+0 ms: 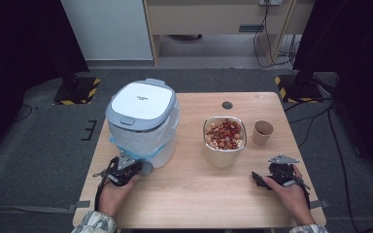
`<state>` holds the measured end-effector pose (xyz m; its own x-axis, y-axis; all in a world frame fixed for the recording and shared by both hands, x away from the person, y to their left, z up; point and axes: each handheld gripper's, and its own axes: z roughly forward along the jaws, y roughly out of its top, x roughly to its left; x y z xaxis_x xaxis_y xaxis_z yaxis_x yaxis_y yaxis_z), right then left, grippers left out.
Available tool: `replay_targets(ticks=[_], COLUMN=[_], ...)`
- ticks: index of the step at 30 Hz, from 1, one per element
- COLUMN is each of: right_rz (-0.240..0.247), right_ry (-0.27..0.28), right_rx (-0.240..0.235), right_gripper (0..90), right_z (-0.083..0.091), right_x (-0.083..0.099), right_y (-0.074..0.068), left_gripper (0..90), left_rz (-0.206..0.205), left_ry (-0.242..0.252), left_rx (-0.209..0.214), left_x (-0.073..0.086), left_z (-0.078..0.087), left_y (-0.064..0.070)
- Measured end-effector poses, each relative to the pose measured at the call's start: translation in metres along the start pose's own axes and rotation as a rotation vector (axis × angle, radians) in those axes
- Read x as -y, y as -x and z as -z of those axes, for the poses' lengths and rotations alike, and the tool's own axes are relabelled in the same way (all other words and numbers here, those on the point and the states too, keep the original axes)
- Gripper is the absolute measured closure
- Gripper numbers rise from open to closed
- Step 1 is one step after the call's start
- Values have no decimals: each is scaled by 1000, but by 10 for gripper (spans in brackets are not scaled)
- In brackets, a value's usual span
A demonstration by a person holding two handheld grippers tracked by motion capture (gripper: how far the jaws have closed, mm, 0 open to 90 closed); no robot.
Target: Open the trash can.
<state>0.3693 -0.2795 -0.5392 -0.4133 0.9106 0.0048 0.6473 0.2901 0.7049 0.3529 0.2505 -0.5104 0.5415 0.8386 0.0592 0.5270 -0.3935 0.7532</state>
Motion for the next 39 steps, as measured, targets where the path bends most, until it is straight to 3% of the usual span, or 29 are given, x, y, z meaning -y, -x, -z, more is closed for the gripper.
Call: replay_targets(ticks=[15,20,32,33,35,36,39], right_rz=[-3,-4,-3,-1,3,22,57], right_ry=[0,-1,1,12,23,62,109], right_rx=[1,0,6,14,21,37,76], right_gripper=[8,8,25,71,72,86,125], right_z=[0,0,0,1,2,2,4], right_x=[0,0,0,-2,-2,-6,-13], right_y=[0,0,0,1,2,4,9], left_gripper=[855,855,856,856,856,856,856], left_rz=[-41,-23,-25,-24,-24,-24,-26], left_ry=[-45,-37,-37,-37,-37,-38,-38], left_rx=[-14,-4,-5,-5,-4,-3,-4], left_x=[1,1,0,0,0,0,0], left_z=[-10,-12,-13,-13,-13,-13,-13], left_y=[2,0,0,0,0,0,0])
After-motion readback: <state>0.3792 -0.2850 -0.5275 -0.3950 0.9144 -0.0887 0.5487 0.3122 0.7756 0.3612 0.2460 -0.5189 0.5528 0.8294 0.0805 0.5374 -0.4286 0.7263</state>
